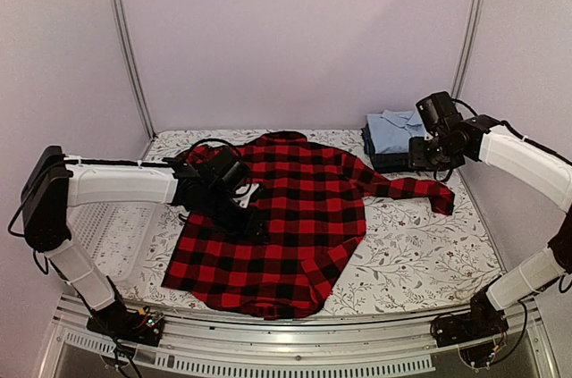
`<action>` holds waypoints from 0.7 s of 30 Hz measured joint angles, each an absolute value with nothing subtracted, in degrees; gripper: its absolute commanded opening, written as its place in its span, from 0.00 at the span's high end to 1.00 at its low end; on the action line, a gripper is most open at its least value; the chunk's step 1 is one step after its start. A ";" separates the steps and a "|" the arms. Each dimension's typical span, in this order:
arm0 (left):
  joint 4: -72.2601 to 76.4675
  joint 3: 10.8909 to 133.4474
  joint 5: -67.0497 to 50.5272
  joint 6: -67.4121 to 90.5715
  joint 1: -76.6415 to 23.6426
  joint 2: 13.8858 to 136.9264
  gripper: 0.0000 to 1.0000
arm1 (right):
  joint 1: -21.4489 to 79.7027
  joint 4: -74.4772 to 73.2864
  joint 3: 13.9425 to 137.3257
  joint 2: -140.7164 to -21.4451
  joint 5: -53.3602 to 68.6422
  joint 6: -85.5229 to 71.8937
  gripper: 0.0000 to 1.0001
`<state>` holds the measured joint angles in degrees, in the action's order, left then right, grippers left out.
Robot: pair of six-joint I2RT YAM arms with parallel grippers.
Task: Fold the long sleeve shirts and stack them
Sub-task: Flatten out the crumpled shirt at the center of the board.
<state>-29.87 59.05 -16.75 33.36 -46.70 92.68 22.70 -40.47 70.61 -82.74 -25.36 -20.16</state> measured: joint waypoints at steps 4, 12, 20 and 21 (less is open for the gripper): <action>-27.66 63.29 -18.44 32.93 -47.86 97.23 0.52 | 30.87 -40.05 67.85 -79.40 -24.12 -23.92 0.35; -23.94 66.35 -19.79 36.56 -55.99 104.51 0.54 | 38.74 -37.87 61.04 -79.11 -19.94 -29.93 0.38; -21.43 69.12 -16.08 44.53 -61.69 112.16 0.60 | 40.91 -36.14 55.31 -73.43 -15.31 -33.74 0.38; -21.19 70.04 -15.62 45.45 -62.00 112.68 0.61 | 41.01 -35.97 54.74 -72.29 -14.90 -33.91 0.38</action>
